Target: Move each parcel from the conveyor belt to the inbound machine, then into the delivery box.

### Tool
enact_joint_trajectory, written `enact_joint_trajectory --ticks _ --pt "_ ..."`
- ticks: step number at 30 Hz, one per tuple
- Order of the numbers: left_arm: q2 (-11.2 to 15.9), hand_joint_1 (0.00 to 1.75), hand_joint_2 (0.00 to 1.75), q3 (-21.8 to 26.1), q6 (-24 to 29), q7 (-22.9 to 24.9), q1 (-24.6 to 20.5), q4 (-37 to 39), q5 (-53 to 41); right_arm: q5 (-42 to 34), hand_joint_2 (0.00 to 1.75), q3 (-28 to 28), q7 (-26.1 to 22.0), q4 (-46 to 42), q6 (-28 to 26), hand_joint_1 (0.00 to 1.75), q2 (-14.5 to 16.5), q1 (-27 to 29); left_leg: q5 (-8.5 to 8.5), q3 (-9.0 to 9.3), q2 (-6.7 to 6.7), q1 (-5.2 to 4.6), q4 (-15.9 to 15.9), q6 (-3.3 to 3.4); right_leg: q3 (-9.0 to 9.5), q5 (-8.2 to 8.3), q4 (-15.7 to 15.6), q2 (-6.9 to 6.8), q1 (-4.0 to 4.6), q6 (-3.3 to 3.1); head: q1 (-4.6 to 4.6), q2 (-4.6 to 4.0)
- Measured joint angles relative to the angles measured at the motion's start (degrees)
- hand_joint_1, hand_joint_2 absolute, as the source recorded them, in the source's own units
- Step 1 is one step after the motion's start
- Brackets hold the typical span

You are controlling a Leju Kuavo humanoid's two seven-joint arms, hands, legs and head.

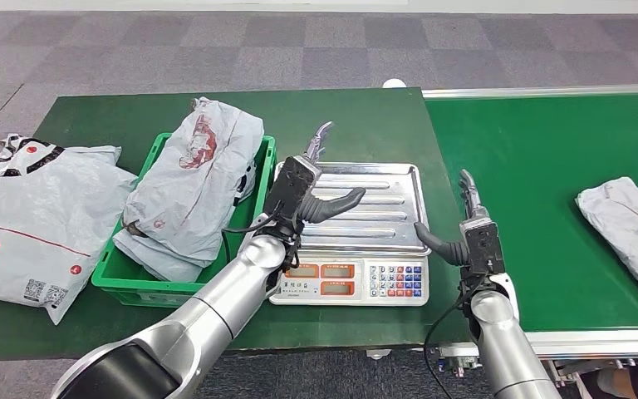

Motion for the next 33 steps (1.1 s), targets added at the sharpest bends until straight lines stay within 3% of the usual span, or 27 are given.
enact_joint_trajectory --ticks 33 --pt "0.13 0.0 1.75 0.02 0.95 -0.69 0.3 0.46 -1.44 -0.02 1.75 0.01 -0.22 1.88 -1.95 0.0 -0.48 -0.68 0.0 0.0 0.0 0.0 0.0 0.0 0.0 0.0 0.0 0.0 0.0 0.0 0.0 0.0"
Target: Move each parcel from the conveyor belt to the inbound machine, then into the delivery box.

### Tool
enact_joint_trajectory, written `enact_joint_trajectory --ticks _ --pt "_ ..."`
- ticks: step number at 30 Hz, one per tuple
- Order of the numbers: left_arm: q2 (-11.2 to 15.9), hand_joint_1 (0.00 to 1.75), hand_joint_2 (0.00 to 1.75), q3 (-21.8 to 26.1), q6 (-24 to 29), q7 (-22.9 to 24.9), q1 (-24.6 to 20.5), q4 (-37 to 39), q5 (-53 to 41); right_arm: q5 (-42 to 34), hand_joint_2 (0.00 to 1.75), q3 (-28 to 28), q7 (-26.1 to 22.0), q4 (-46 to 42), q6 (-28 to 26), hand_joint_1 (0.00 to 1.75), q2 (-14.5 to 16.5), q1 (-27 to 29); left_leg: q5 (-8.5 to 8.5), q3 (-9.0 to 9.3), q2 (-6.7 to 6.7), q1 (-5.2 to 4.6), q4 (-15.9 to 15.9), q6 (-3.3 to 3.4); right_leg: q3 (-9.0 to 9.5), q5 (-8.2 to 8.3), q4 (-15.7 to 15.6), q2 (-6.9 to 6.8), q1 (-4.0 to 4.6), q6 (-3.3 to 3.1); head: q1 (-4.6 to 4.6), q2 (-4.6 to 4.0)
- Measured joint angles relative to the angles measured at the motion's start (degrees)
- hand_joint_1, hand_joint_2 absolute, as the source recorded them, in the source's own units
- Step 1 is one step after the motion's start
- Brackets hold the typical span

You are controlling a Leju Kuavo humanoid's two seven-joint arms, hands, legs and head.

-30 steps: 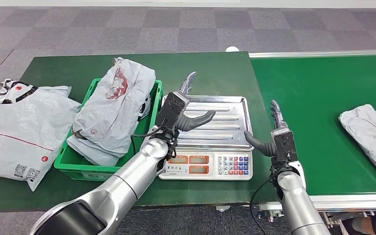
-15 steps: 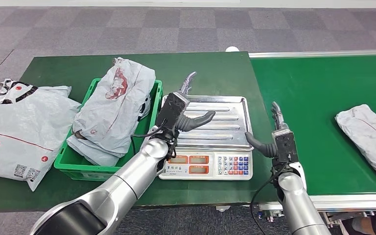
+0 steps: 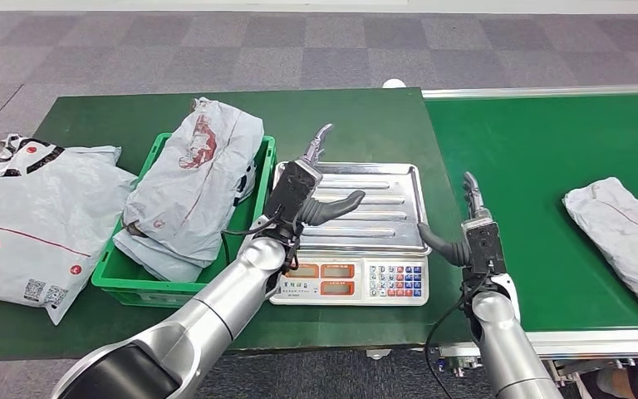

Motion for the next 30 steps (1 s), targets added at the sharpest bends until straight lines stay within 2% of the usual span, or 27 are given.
enact_joint_trajectory --ticks 8,16,21,26,30 --pt "0.02 0.0 1.75 0.43 0.39 -0.19 0.0 0.21 -0.4 0.91 1.75 -0.29 -1.19 3.44 -1.32 0.0 -0.93 -2.2 0.0 0.0 -0.01 0.0 0.0 0.0 0.0 0.0 0.0 -0.01 0.0 0.0 0.0 0.0" --pt "0.13 0.0 1.75 0.86 0.37 -0.03 0.11 0.56 -0.5 2.45 1.75 -3.12 -0.56 7.62 -4.3 0.0 -3.12 -3.31 0.0 0.0 -0.03 -0.01 0.01 0.0 0.01 0.0 0.0 -0.02 -0.01 0.0 0.0 0.0" --pt "0.13 0.0 1.75 1.26 0.37 0.8 0.13 0.64 -0.5 5.72 1.75 -4.94 1.41 10.03 -8.51 0.0 -4.62 -3.55 0.0 0.0 -0.07 -0.01 0.01 0.01 0.02 0.0 -0.01 -0.09 -0.01 0.01 0.0 0.0" --pt "0.13 0.0 1.75 1.49 0.42 1.31 0.12 0.63 -0.49 7.21 1.75 -6.59 2.26 12.18 -9.74 0.0 -6.61 -4.16 -0.01 0.0 -0.04 -0.01 0.01 0.01 0.02 0.0 -0.01 -0.05 -0.01 0.01 0.0 0.0" --pt "0.16 0.0 1.75 1.62 0.79 1.34 0.12 0.63 -0.49 11.13 1.75 -7.29 4.85 14.16 -13.6 0.0 -8.2 -4.29 0.0 0.0 -0.1 -0.01 0.01 0.01 0.04 0.0 -0.01 -0.14 -0.01 0.01 0.0 0.0"
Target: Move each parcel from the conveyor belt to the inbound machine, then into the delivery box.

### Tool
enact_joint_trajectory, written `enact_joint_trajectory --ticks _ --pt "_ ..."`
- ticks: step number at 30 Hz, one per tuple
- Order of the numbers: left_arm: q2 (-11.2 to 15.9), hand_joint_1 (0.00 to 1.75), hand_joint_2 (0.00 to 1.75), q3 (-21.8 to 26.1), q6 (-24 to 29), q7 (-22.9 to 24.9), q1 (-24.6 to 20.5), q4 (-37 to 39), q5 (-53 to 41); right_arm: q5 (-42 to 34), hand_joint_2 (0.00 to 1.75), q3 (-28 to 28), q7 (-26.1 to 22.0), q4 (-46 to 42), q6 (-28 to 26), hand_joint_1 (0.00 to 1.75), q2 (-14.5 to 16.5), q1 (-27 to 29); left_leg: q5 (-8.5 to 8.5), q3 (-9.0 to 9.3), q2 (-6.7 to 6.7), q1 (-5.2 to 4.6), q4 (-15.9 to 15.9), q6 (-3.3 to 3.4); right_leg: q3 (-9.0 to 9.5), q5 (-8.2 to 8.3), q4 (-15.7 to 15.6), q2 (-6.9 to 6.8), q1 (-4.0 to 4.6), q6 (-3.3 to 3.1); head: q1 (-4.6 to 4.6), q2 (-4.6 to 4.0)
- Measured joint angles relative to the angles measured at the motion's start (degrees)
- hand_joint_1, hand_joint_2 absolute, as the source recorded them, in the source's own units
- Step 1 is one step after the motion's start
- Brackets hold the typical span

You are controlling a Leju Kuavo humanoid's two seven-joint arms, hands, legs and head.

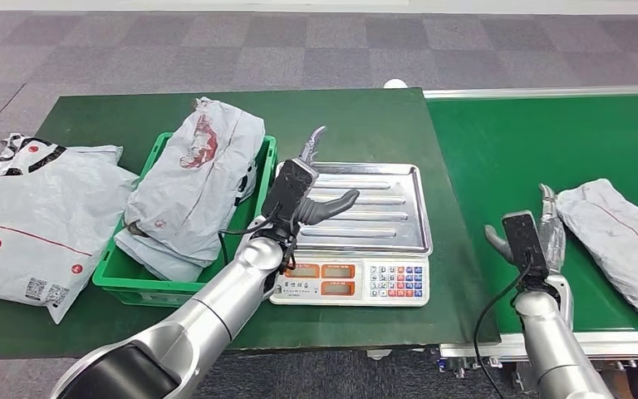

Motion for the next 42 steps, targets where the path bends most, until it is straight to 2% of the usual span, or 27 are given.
enact_joint_trajectory --ticks 9,14,18,23,32,42 --pt "0.04 0.0 1.75 1.05 0.03 0.44 0.0 -0.11 -1.74 7.44 1.75 -2.76 4.03 7.98 -4.11 0.0 -3.44 -2.22 0.0 0.0 0.01 -0.02 0.0 0.01 0.01 0.0 0.0 0.01 -0.02 0.0 0.0 0.0" --pt "0.04 0.0 1.75 1.35 -0.14 0.53 0.0 -0.2 -1.92 8.28 1.75 -3.67 4.43 11.39 -4.51 0.0 -4.41 -3.19 0.0 0.0 0.01 -0.01 0.0 0.01 0.01 0.0 0.0 0.02 -0.01 0.0 0.0 0.0" --pt "0.1 0.0 1.75 1.9 -0.5 0.02 0.09 -0.43 -1.98 8.39 1.75 -4.64 6.53 14.06 -2.35 0.0 -5.24 -3.69 0.0 0.0 0.0 -0.01 0.0 0.01 0.01 0.0 0.0 0.0 -0.01 0.0 0.0 0.0" --pt "0.21 0.0 1.75 2.88 -1.49 0.24 0.27 -0.78 -3.0 12.16 1.75 -5.55 11.63 18.58 -2.17 0.0 -7.07 -5.18 -0.01 0.0 0.0 -0.03 0.0 0.01 0.01 0.0 0.0 0.01 -0.03 0.01 0.0 0.0" --pt "0.38 0.0 1.75 4.29 -1.58 0.84 0.8 -1.68 -4.66 25.05 1.75 -5.41 25.98 24.35 -3.93 0.0 -10.74 -6.27 -0.02 -0.01 -0.01 -0.04 0.0 0.02 0.02 0.0 0.0 0.0 -0.04 0.01 0.0 0.0" --pt "0.62 0.0 1.75 5.22 -1.58 0.66 1.53 -2.31 -4.87 26.66 1.75 -4.82 27.42 26.31 -4.56 0.0 -11.39 -6.61 -0.01 0.0 0.0 -0.03 0.0 0.02 0.03 0.0 0.0 -0.01 -0.03 0.01 0.0 0.0"
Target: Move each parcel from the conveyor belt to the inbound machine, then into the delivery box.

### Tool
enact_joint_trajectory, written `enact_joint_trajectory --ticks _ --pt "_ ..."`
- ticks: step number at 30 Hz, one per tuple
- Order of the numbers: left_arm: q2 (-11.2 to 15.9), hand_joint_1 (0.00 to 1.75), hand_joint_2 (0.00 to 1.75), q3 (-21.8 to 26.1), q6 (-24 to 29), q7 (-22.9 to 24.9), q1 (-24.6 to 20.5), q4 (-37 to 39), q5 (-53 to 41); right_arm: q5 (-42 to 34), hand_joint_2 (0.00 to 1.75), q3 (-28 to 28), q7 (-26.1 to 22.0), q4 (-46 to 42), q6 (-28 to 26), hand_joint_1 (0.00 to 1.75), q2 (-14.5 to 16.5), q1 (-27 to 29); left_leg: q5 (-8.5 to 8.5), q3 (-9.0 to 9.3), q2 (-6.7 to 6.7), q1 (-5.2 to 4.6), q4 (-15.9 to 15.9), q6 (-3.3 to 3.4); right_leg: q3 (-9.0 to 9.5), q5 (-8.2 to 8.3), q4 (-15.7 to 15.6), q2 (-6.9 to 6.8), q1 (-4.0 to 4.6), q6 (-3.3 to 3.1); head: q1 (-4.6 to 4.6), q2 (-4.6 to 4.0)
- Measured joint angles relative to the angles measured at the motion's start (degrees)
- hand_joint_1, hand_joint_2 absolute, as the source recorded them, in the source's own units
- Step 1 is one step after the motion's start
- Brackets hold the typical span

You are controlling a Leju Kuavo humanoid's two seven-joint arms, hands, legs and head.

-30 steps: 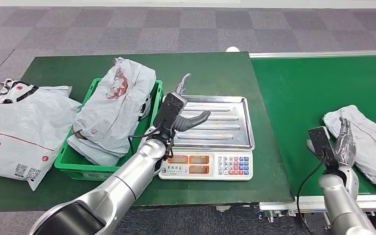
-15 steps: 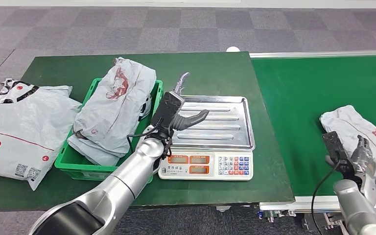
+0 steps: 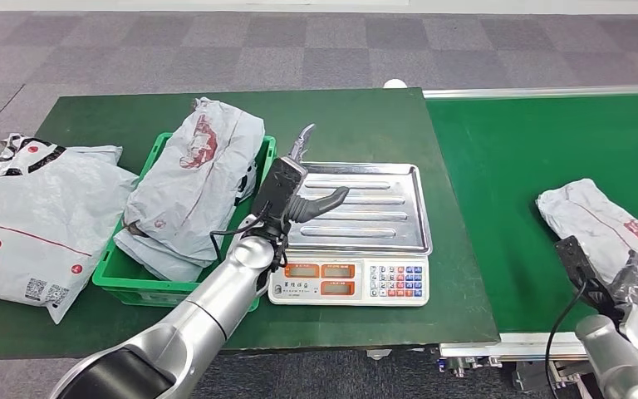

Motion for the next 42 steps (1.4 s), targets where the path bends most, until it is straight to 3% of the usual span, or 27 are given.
enact_joint_trajectory --ticks 7,10,22,42 --pt "0.03 0.0 1.75 0.04 0.0 -0.01 0.05 -0.09 -0.01 0.24 1.75 0.02 0.23 0.48 -0.05 0.0 -0.03 -0.16 0.0 0.0 0.0 -0.01 0.0 0.0 0.0 0.0 0.0 0.0 -0.01 0.0 0.0 0.0" --pt "0.03 0.0 1.75 0.13 -0.03 -0.02 0.07 -0.1 -0.28 2.38 1.75 0.32 2.92 0.67 0.2 0.0 -0.07 -0.28 0.0 0.0 0.0 0.0 0.0 0.0 0.0 0.0 0.0 0.0 0.0 0.0 0.0 0.0" --pt "0.37 0.0 1.75 1.0 -0.88 -0.02 0.17 -0.33 -1.8 6.99 1.75 1.24 9.7 2.03 9.98 0.0 -0.93 -1.15 0.0 0.0 0.0 -0.01 0.0 0.0 0.0 0.0 0.0 0.0 -0.01 0.0 0.0 0.0" --pt "0.44 0.0 1.75 2.14 -1.33 -0.01 0.19 -0.38 -2.32 8.57 1.75 1.27 10.12 2.98 12.21 0.0 -1.64 -1.33 0.0 0.0 -0.01 -0.01 0.0 0.0 0.0 0.0 0.0 0.0 -0.01 0.0 0.0 0.0"
